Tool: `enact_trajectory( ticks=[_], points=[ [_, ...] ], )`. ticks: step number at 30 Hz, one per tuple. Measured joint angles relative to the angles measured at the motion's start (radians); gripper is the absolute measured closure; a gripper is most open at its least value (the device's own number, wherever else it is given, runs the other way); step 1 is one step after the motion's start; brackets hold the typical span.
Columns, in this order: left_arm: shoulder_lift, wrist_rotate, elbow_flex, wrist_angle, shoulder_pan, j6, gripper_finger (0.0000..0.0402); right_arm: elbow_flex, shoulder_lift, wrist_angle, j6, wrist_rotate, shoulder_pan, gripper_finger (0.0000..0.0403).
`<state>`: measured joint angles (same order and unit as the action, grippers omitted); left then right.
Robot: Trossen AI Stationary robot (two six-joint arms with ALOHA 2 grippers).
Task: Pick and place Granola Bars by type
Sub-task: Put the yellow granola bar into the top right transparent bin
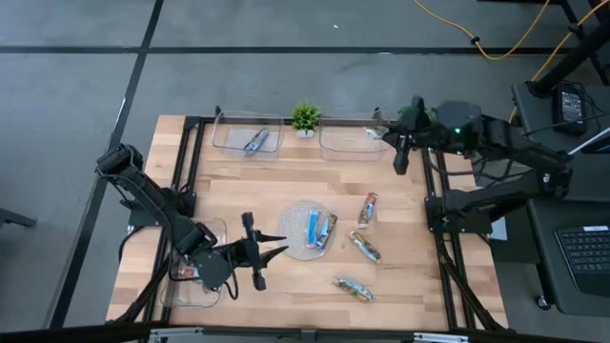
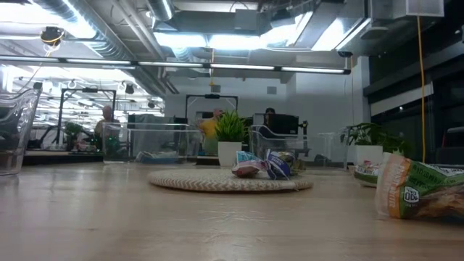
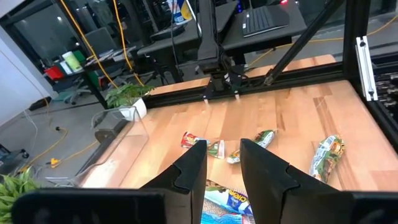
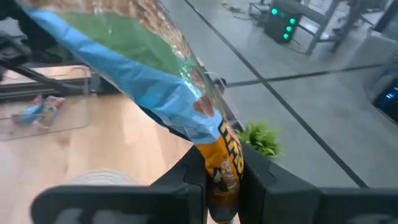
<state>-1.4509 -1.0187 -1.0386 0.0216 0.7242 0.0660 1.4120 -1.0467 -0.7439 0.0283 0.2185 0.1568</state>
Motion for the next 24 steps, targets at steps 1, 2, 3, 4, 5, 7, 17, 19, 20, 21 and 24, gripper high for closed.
enact_trajectory(
  ticks=[1,2,3,4,5,7,17,19,20,21,24],
  points=[
    [0.000,0.000,0.000,0.000,0.001,0.000,0.0311,0.000,-0.006,-0.001,0.002,0.000,0.014,0.0349],
    [0.000,0.000,0.000,0.000,0.002,0.000,0.0311,0.000,-0.013,-0.001,0.003,0.000,0.029,0.0349],
    [0.000,0.000,0.000,0.000,0.002,0.001,0.0311,0.000,-0.021,-0.001,0.004,0.000,0.046,0.0349],
    [0.000,0.000,0.000,0.000,0.002,0.002,0.0311,0.000,-0.030,-0.004,0.006,0.000,0.063,0.0349],
    [0.000,0.000,0.000,0.000,0.002,0.003,0.0312,0.000,-0.040,-0.005,0.010,0.000,0.082,0.0349],
    [0.000,0.000,0.000,0.000,0.002,0.002,0.0314,0.000,-0.059,-0.006,0.027,-0.005,0.121,0.0349],
    [0.000,0.033,0.000,-0.003,0.002,0.003,0.0315,0.000,-0.196,-0.110,0.033,-0.044,0.305,0.0349],
    [0.000,0.045,0.000,-0.004,0.002,0.009,0.0316,0.000,-0.225,-0.135,0.033,-0.045,0.330,0.0349],
    [0.000,0.050,0.000,-0.004,0.002,0.013,0.0316,0.000,-0.239,-0.143,0.033,-0.045,0.340,0.0349],
    [0.000,0.052,0.000,-0.004,0.002,0.016,0.0315,0.000,-0.250,-0.147,0.033,-0.045,0.350,0.0349],
    [0.000,0.053,0.000,-0.006,0.002,0.018,0.0314,-0.008,-0.282,-0.143,0.034,-0.060,0.369,0.0349]
  ],
)
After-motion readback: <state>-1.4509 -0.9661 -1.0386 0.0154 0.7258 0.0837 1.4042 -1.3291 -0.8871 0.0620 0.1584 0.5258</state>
